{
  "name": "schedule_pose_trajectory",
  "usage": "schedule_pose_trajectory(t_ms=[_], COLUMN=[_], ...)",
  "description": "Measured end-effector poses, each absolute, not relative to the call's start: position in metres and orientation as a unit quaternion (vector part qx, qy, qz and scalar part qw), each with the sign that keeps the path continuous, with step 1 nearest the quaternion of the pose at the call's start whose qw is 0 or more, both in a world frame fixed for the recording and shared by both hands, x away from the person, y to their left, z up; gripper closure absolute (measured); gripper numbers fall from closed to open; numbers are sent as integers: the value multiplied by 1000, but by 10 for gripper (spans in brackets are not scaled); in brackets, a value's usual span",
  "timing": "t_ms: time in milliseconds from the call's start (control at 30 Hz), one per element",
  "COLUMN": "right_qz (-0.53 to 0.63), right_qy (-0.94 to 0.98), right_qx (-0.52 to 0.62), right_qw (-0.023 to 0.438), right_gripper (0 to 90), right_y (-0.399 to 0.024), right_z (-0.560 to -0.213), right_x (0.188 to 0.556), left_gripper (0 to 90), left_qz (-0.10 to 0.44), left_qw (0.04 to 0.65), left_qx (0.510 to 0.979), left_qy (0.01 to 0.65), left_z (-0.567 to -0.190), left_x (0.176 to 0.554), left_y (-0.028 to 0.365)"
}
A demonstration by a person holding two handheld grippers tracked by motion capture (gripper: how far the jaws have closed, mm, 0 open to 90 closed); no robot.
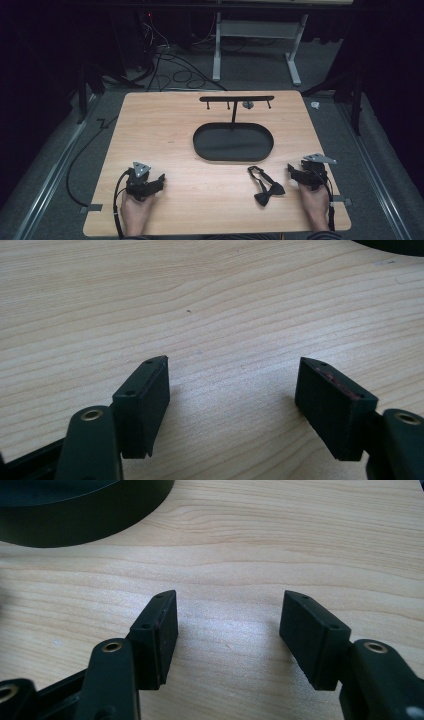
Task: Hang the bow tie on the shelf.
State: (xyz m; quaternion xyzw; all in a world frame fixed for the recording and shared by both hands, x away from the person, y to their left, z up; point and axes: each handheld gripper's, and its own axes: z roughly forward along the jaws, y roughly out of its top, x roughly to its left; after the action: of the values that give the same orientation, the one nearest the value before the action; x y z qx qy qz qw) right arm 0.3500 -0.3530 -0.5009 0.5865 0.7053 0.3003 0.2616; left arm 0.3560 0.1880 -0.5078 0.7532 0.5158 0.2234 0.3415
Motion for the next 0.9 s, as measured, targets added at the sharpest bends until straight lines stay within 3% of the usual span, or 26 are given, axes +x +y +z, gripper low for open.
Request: schedule_pose_trajectory(t_ms=[900], right_qz=[301], right_qy=[708], right_qx=[583], right_qw=[260], right_gripper=[414], right_y=[-353], right_z=[-501], right_x=[350], left_gripper=[302], left_qz=[223], left_qw=[342], left_qx=[753], left_qy=[516], left_z=[-508], left_x=[356], left_y=[188])
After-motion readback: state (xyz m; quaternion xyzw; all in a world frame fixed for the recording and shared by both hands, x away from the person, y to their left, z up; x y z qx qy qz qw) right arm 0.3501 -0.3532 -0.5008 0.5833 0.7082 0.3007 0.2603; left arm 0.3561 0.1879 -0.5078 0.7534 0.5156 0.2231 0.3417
